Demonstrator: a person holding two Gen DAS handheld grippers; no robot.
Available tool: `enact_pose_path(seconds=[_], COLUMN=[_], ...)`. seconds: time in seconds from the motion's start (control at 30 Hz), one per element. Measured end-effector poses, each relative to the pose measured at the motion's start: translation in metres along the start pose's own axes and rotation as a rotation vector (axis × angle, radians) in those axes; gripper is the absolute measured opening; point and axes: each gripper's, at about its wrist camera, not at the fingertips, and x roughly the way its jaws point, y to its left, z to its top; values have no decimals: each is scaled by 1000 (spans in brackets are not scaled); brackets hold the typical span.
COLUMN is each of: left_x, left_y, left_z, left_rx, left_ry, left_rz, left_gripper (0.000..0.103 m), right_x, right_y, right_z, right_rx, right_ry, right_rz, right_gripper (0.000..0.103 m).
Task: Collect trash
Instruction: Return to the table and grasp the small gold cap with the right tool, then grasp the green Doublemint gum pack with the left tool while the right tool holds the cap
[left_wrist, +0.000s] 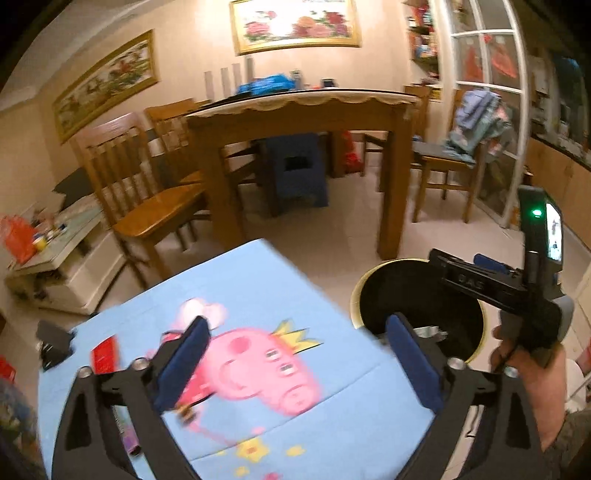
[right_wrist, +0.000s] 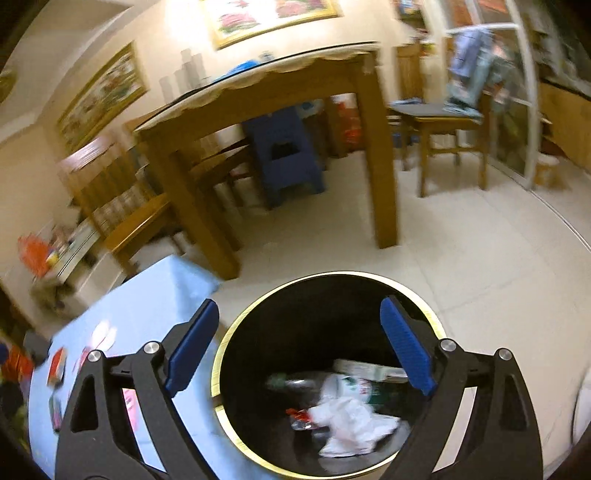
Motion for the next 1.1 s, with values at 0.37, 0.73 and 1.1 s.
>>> enact_pose_path(seconds=[0.37,0.73,1.1], left_x=[-49,-92,-74], left_y=[232,347,299], left_z=[-134,-231,-209], left_rx=[-319,-519,-432], left_ry=[148,220,204], left_rz=[431,584,472], left_gripper=[96,96,96], right_x=[-37,-14,65], right_y=[185,277,317], right_z=[-99,-138,-136], right_rx=[-521,-608,-674], right_ry=[148,321,431], right_rz=[548,525,361], right_gripper=[88,70,17])
